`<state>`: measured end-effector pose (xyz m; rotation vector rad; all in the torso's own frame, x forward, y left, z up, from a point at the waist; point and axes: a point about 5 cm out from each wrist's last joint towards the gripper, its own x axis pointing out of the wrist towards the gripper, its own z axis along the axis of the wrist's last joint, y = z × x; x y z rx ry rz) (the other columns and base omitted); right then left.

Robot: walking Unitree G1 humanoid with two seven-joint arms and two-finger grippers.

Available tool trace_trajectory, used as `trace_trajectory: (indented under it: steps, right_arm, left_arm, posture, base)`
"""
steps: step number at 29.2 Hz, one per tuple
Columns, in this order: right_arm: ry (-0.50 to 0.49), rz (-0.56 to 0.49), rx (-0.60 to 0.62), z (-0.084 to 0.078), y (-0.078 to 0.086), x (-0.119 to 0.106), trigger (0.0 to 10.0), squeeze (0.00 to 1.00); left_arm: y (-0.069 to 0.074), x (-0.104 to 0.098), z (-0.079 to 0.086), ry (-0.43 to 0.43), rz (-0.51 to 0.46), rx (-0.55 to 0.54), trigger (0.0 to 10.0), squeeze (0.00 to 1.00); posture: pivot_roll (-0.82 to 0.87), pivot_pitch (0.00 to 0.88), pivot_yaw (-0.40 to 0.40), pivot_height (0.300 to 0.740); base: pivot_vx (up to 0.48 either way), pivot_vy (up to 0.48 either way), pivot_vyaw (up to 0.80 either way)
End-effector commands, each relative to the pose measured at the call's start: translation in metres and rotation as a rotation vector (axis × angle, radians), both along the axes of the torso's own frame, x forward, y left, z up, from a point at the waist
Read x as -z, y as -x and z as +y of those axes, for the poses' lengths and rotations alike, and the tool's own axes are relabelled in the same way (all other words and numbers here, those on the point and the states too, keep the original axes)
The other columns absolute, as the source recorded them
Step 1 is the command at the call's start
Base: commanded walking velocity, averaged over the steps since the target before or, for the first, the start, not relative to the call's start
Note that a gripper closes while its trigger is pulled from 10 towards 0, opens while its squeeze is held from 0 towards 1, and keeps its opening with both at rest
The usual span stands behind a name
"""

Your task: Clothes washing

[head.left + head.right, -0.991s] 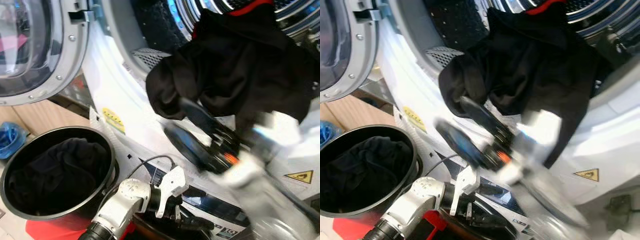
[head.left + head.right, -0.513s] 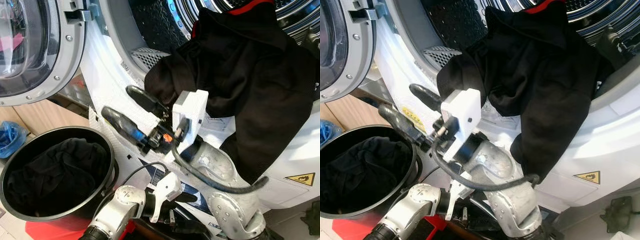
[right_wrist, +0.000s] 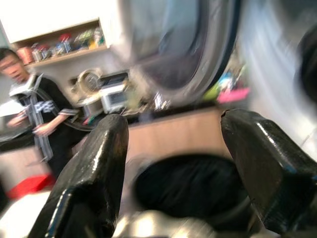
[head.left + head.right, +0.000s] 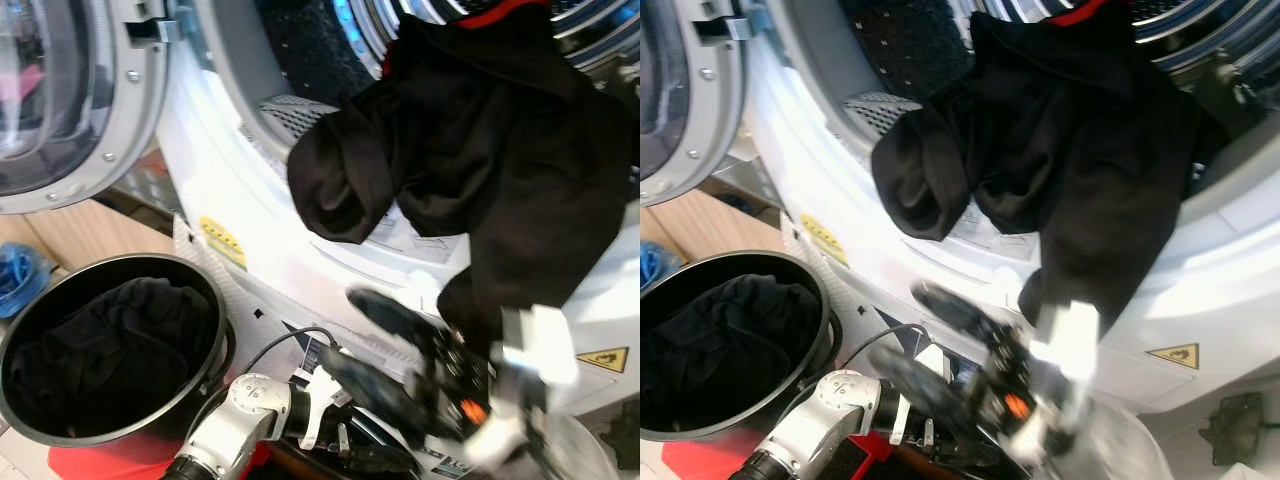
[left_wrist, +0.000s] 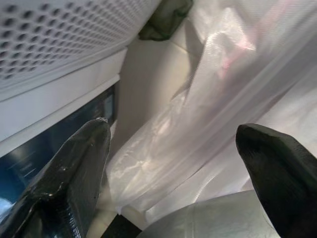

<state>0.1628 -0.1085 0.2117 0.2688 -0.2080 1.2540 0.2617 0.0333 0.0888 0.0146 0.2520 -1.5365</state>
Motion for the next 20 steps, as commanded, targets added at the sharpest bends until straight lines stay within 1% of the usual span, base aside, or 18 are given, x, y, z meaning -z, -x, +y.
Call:
trace_trajectory:
  steps: [1,3,4,5,6,8,9,10,11,12,13,14,15,16,17,18,20]
  right_arm:
    - [0.004,0.006,-0.074,-0.001,0.015,-0.002,10.0,0.0]
    - [0.016,0.11,-0.123,-0.007,0.029,0.014,10.0,0.0]
    - [0.027,0.18,-0.123,-0.013,0.034,0.028,10.0,0.0]
    - [0.042,0.224,-0.111,-0.016,0.035,0.036,10.0,0.0]
    - [0.042,0.224,-0.111,-0.016,0.035,0.036,10.0,0.0]
    - [0.08,0.326,-0.071,-0.024,0.037,0.058,10.0,0.0]
    - [0.08,0.326,-0.071,-0.024,0.037,0.058,10.0,0.0]
    - [0.111,0.431,-0.007,-0.03,0.038,0.083,10.0,0.0]
    - [0.129,0.457,0.041,-0.031,0.035,0.093,10.0,0.0]
    - [0.129,0.457,0.041,-0.031,0.035,0.093,10.0,0.0]
    - [0.133,0.473,0.078,-0.03,0.031,0.098,10.0,0.0]
    - [0.128,0.469,0.119,-0.027,0.025,0.098,10.0,0.0]
    - [0.037,0.424,0.144,-0.017,0.014,0.081,10.0,0.0]
    - [-0.055,0.344,0.185,-0.001,-0.002,0.054,10.0,0.0]
    - [-0.057,0.317,0.199,0.008,-0.007,0.047,10.0,0.0]
    - [-0.015,0.283,0.216,0.019,-0.011,0.044,10.0,0.0]
    - [0.032,0.28,0.266,0.027,-0.015,0.047,10.0,0.0]
  left_arm:
    - [0.003,0.001,-0.003,-0.004,-0.012,0.024,10.0,0.0]
    - [0.003,0.001,-0.004,-0.003,-0.012,0.026,10.0,0.0]
    - [0.004,0.001,-0.004,-0.002,-0.011,0.028,10.0,0.0]
    - [0.004,0.001,-0.005,-0.002,-0.011,0.029,10.0,0.0]
    - [0.004,0.001,-0.005,-0.002,-0.011,0.029,10.0,0.0]
    - [0.005,0.001,-0.005,-0.001,-0.011,0.031,10.0,0.0]
    - [0.005,0.001,-0.005,-0.001,-0.011,0.031,10.0,0.0]
    - [0.005,0.002,-0.006,0.0,-0.011,0.031,10.0,0.0]
    - [0.005,0.002,-0.006,0.0,-0.011,0.03,10.0,0.0]
    - [0.005,0.002,-0.006,0.0,-0.011,0.03,10.0,0.0]
    - [0.004,0.002,-0.006,-0.001,-0.012,0.027,10.0,0.0]
    - [0.004,0.002,-0.005,-0.001,-0.013,0.026,10.0,0.0]
    - [0.004,0.002,-0.005,-0.001,-0.013,0.023,10.0,0.0]
    - [0.004,0.002,-0.004,-0.001,-0.011,0.02,10.0,0.0]
    - [0.004,0.002,-0.003,-0.001,-0.01,0.02,10.0,0.0]
    - [0.004,0.002,-0.003,-0.002,-0.008,0.02,10.0,0.0]
    - [0.004,0.002,-0.003,-0.002,-0.007,0.02,10.0,0.0]
  posture:
    - [-0.07,0.17,-0.076,0.74]
    - [-0.07,0.167,-0.078,0.74]
    - [-0.07,0.166,-0.079,0.74]
    - [-0.07,0.166,-0.079,0.74]
    - [-0.07,0.166,-0.079,0.74]
    - [-0.07,0.164,-0.082,0.74]
    - [-0.07,0.164,-0.082,0.74]
    - [-0.07,0.164,-0.086,0.74]
    - [-0.07,0.167,-0.085,0.74]
    - [-0.07,0.167,-0.085,0.74]
    - [-0.07,0.167,-0.085,0.74]
    - [-0.06,0.169,-0.084,0.74]
    - [-0.07,0.173,-0.082,0.74]
    - [-0.07,0.172,-0.082,0.74]
    - [-0.07,0.172,-0.082,0.74]
    - [-0.07,0.176,-0.083,0.74]
    - [-0.07,0.179,-0.085,0.74]
  base:
    - [0.0,0.0,0.0]
    - [0.0,0.0,0.0]
    - [0.0,0.0,0.0]
    - [0.0,0.0,0.0]
    - [0.0,0.0,0.0]
    - [0.0,0.0,0.0]
    - [0.0,0.0,0.0]
    - [0.0,0.0,0.0]
    - [0.0,0.0,0.0]
    - [0.0,0.0,0.0]
    - [0.0,0.0,0.0]
    - [0.0,0.0,0.0]
    - [0.0,0.0,0.0]
    - [0.0,0.0,0.0]
    - [0.0,0.0,0.0]
    - [0.0,0.0,0.0]
    - [0.0,0.0,0.0]
